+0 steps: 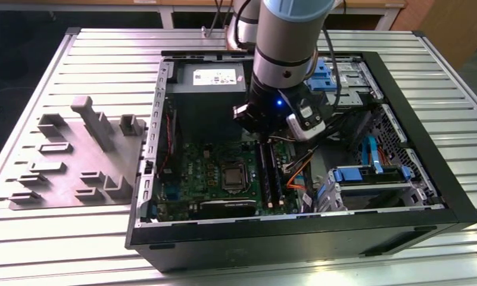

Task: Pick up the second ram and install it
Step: 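Press down the second ram until it locks into place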

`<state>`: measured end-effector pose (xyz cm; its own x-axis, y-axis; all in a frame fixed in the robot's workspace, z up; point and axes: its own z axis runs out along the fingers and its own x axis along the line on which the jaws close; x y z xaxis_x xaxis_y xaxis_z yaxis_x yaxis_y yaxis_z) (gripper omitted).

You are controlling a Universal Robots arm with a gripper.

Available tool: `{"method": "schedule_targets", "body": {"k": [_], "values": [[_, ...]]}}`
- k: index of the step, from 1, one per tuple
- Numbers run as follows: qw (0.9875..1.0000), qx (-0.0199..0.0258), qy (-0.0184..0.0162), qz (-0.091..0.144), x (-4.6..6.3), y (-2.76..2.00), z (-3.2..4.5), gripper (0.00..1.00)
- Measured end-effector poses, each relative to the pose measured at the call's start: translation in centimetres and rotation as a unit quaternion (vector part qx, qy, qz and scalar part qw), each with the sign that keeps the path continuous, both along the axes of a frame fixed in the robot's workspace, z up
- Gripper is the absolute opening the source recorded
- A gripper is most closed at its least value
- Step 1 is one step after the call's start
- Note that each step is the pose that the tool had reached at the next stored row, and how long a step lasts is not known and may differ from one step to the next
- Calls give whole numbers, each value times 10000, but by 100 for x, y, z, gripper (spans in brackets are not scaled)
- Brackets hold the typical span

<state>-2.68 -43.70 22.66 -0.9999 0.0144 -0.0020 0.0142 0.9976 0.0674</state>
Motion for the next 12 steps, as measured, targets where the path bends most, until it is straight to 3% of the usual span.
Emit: {"method": "schedule_targets", "body": {"k": [12], "values": [[10000, 1, 0, 0, -4, 1, -51, 10]]}}
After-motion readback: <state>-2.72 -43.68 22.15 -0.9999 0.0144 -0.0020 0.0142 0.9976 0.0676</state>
